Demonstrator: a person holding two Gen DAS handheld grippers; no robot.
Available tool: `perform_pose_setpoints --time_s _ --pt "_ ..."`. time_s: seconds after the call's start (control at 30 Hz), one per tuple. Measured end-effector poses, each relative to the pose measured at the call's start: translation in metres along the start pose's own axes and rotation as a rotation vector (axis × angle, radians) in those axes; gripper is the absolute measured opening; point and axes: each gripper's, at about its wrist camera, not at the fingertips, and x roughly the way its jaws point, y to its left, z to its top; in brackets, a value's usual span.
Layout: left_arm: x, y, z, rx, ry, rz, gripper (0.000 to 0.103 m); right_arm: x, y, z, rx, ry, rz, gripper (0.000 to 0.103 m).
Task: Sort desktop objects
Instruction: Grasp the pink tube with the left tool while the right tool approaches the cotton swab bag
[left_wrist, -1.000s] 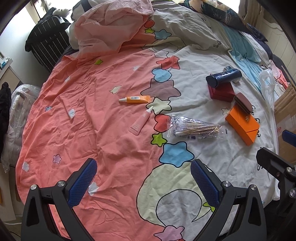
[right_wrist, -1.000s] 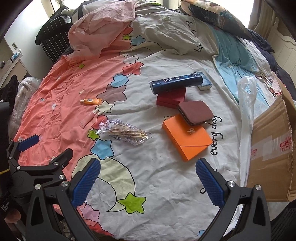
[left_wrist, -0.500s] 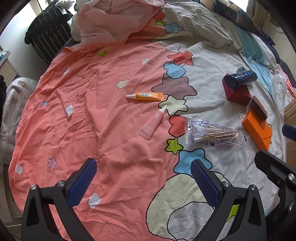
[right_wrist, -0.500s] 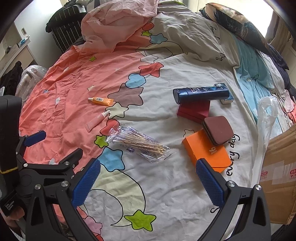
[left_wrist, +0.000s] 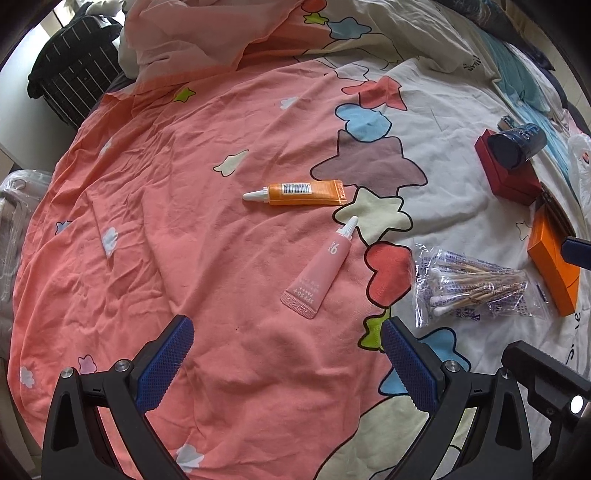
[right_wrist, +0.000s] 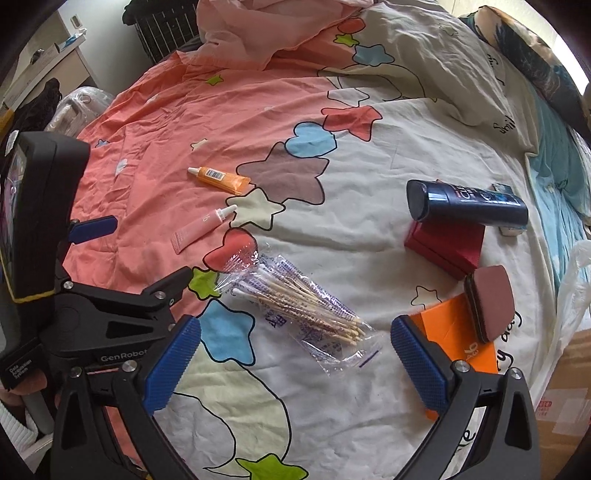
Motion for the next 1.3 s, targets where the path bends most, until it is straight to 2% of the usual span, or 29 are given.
perform_pose_setpoints --time_s 0.13,0.33,0.5,0.57,0.67,0.87,0.97,1.07,1.3 --pt "0.013 0.001 0.001 0.001 0.011 -0.003 0.103 0.013 0.0 0.004 -0.037 0.016 0.005 0.097" --pt "0.021 0.004 0.0 0.002 0.009 -0.011 0.102 0.028 0.009 0.004 -0.138 0.034 -0.048 0.097" --pt "0.023 0.002 -0.001 0.011 0.014 -0.036 0.091 0.036 0.012 0.004 -0.179 0.047 -0.063 0.097" --pt "0.021 0.001 0.0 0.012 0.015 -0.063 0.076 0.038 0.014 0.004 -0.187 0.052 -0.06 0.097" --pt "0.02 -0.003 0.0 0.028 0.019 -0.069 0.069 0.039 0.017 0.003 -0.205 0.051 -0.059 0.097" --pt "0.02 -0.004 -0.001 0.028 0.014 -0.077 0.068 0.04 0.017 0.003 -0.21 0.048 -0.057 0.097" --pt "0.029 0.02 0.012 0.022 0.032 -0.094 0.068 0.04 0.017 0.002 -0.211 0.048 -0.059 0.097" --pt "0.03 0.026 0.02 0.029 0.029 -0.089 0.068 0.039 0.016 0.002 -0.211 0.043 -0.063 0.097" --pt "0.032 0.036 0.05 0.123 0.005 -0.082 0.068 0.039 0.013 0.005 -0.193 0.031 -0.066 0.097"
